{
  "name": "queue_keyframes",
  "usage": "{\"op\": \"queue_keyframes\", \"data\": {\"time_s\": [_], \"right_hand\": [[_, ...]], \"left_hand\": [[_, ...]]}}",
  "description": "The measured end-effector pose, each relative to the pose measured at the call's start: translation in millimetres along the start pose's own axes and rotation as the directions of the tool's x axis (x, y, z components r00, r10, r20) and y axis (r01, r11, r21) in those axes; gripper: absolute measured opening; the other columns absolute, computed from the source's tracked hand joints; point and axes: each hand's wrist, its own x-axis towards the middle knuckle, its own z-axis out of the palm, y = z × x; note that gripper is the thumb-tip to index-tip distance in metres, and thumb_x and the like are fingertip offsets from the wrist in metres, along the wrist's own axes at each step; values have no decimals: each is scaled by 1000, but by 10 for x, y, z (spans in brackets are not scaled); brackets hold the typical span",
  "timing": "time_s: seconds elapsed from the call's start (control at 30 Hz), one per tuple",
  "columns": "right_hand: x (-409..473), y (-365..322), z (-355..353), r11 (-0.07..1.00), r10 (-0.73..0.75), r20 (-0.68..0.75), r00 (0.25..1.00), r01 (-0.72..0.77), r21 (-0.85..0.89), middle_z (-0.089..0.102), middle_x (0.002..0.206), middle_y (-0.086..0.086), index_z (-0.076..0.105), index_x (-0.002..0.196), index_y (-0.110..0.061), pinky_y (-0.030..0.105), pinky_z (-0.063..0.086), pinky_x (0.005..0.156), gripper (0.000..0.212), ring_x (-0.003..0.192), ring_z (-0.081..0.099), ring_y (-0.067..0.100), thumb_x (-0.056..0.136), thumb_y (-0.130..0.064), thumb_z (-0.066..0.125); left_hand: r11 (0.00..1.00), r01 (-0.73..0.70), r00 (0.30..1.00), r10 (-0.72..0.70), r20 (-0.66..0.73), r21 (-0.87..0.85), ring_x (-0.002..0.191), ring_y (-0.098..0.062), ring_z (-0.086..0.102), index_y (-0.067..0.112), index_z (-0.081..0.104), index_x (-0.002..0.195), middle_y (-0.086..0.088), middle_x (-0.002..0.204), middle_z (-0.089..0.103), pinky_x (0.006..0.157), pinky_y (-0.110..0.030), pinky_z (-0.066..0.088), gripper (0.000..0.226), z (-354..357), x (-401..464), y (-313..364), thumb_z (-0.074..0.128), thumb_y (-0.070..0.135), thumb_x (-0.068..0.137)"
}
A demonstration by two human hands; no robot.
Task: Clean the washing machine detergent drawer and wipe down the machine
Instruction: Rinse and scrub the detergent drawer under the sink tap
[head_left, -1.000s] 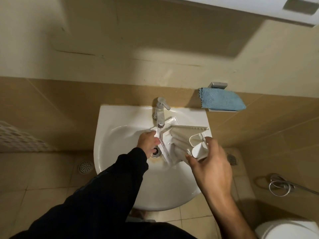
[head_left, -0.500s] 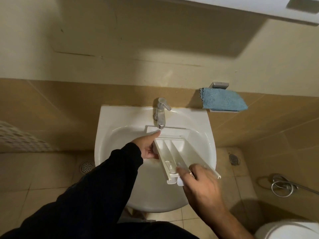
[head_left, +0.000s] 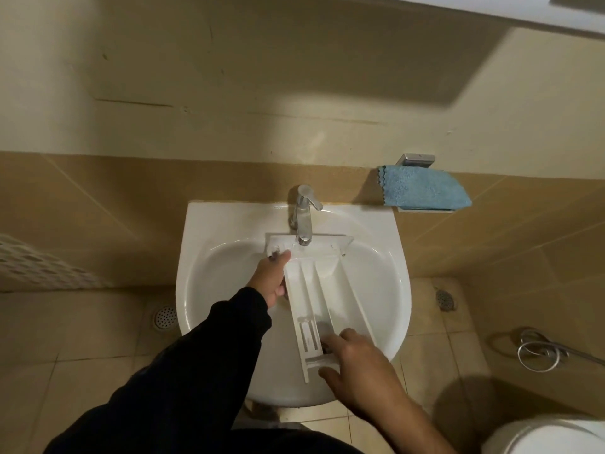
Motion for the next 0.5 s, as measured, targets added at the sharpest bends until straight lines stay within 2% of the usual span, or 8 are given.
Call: {"op": "queue_keyframes", "data": {"time_s": [0.07, 0.2, 0.27, 0.33, 0.37, 0.43, 0.5], "right_hand": [[120, 6, -163, 998, 51, 69, 996, -53, 17, 59, 112, -3, 58, 121, -29, 31, 50, 87, 31, 103, 58, 20, 92, -39, 54], [588, 90, -515, 969, 123, 132, 983, -148, 196, 66, 111, -5, 63, 118, -29, 31, 49, 91, 25, 99, 61, 15, 94, -36, 60], [932, 129, -576, 893, 134, 49, 990, -142, 427, 70, 103, -1, 68, 104, -22, 31, 51, 86, 12, 96, 66, 21, 93, -20, 63], [1255, 100, -663, 762, 224, -79, 971, -124, 635, 72, 103, 6, 65, 96, -20, 30, 51, 73, 12, 88, 69, 26, 95, -11, 57], [1402, 76, -733, 741, 277, -168, 946, -99, 664, 71, 107, 8, 62, 101, -20, 29, 51, 72, 12, 89, 69, 27, 97, -13, 54], [1645, 19, -897, 821, 281, -328, 902, -49, 569, 67, 115, 7, 57, 124, -14, 27, 46, 79, 25, 99, 66, 26, 101, -20, 50], [1820, -32, -1041, 873, 214, -320, 923, -33, 487, 64, 120, 10, 51, 133, -9, 29, 45, 85, 34, 106, 62, 27, 104, -24, 44]], "left_hand": [[1000, -10, 1000, 10, -8, -1, 77, -18, 55, 10, 57, 119, -5, 88, 53, 67, -30, 45, 33, 19, 40, -39, 56, 35, 97], [1000, -7, 1000, 6, -14, -25, 74, -17, 49, 12, 57, 111, -4, 84, 47, 69, -31, 42, 25, 32, 82, -53, 57, 33, 97], [999, -7, 1000, 7, -8, -37, 74, -18, 54, 10, 58, 115, -5, 86, 52, 71, -32, 46, 29, 26, 100, -62, 58, 33, 97], [999, -2, 1000, 2, -3, -54, 82, -20, 60, 9, 57, 120, -6, 94, 60, 79, -35, 51, 33, 20, 101, -55, 59, 32, 97], [999, 5, 1000, -5, -1, -54, 86, -20, 62, 9, 56, 122, -6, 97, 62, 82, -37, 51, 35, 20, 97, -36, 59, 32, 96], [998, 18, 1000, -17, 4, -66, 93, -21, 65, 9, 53, 129, -6, 107, 67, 85, -41, 53, 41, 18, 81, -12, 60, 31, 96], [996, 26, 1000, -26, 10, -83, 92, -22, 68, 8, 50, 134, -8, 111, 68, 76, -39, 57, 46, 18, 67, 3, 61, 31, 96]]}}
